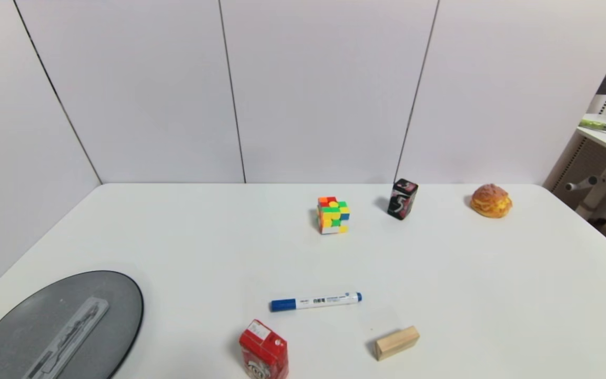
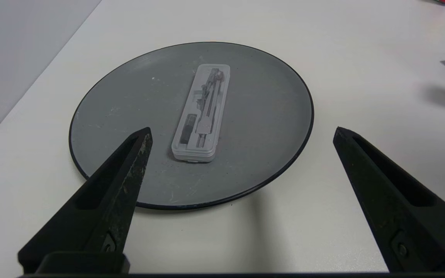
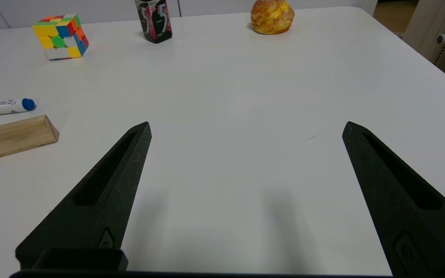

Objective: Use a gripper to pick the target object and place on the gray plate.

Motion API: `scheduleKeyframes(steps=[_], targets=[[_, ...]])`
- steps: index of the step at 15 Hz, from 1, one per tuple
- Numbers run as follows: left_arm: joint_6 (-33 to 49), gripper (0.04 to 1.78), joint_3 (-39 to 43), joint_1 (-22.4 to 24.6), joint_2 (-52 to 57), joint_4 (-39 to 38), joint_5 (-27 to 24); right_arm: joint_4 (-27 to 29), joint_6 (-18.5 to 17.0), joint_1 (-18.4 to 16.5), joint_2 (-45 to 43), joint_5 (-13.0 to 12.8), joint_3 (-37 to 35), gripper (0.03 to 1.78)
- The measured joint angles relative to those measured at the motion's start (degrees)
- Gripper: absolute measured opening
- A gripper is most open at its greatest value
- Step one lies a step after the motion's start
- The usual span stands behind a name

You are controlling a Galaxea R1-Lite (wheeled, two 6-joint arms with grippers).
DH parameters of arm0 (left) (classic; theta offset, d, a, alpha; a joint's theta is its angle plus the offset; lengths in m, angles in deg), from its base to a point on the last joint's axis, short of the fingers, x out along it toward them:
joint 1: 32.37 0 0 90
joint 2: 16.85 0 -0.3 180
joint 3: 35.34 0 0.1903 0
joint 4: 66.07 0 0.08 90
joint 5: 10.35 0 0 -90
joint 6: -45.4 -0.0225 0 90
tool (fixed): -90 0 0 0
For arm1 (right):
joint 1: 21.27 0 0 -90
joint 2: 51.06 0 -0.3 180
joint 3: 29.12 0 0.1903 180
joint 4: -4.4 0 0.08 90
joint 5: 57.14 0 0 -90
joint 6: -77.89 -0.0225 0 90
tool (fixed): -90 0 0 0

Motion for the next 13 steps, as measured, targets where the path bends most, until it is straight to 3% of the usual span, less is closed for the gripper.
scheduleKeyframes(steps=[13], targets=[[0.0,1.69,0.0,0.0,0.0,0.0,0.0,0.0,0.0,0.1,0.0,0.0,0.1,1.71]])
